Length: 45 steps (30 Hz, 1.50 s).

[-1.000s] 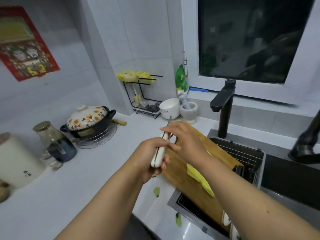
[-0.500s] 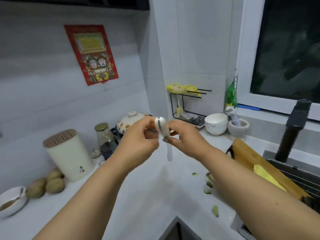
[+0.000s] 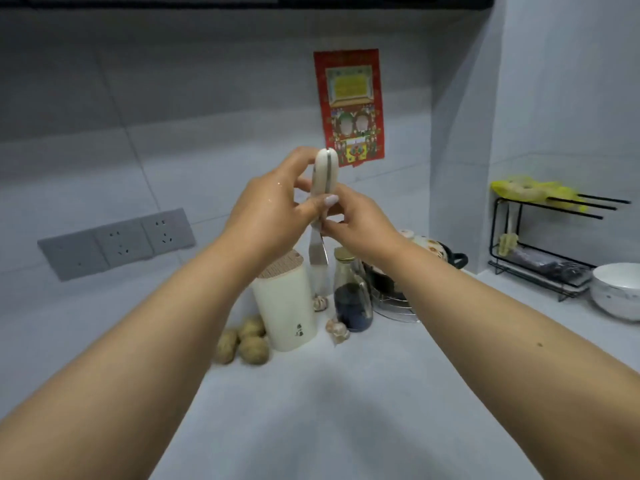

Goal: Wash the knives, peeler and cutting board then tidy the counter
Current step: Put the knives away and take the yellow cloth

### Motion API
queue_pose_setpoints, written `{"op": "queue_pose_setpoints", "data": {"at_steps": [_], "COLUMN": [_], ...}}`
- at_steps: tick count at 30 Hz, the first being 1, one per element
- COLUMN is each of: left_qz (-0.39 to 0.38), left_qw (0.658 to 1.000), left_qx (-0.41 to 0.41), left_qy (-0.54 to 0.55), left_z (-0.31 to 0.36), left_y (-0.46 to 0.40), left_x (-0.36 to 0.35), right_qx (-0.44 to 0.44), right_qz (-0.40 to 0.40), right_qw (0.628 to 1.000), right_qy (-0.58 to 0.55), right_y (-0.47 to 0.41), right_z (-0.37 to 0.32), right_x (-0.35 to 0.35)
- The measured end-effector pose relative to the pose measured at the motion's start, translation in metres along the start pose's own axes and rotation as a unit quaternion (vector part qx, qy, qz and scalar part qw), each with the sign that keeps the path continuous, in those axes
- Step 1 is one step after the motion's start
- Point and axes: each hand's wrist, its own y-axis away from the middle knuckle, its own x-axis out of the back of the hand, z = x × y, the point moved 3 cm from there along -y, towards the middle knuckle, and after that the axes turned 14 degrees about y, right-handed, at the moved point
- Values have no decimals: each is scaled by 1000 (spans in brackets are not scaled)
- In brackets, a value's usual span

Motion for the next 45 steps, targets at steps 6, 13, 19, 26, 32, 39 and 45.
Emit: {"op": "queue_pose_setpoints", "data": {"at_steps": [6,13,19,26,32,39,45], "left_qz": [27,66,75,64,72,69,55], "left_qw": [999,997,996,996,995,995,996], "left_qx": [11,27,32,30,21,25,34], "left_qy": [-41,-33,-39,-62,-67,-68,-68], "left_z": [-41,-88,-126,-153,-154,-156,-171], "left_y": [-26,-52,-74,-90,-97,-94,-87], "left_x": [46,63,52,37,39,39,30], "right_qx": [11,6,-8,-20,-19,-23,-40], "right_qz": [-7,-39,-56,-57,-48,-51,-66], "right_qw": [1000,999,998,996,996,996,995], "right_qy": [-12,-24,-39,-69,-76,-70,-63], "right_y": [-61,-109,-130,-141,-150,-145,-135], "right_z": [-23,-19,7,34,37,35,42], "right_x": [-44,-84,-107,-127,-128,-130,-142]}}
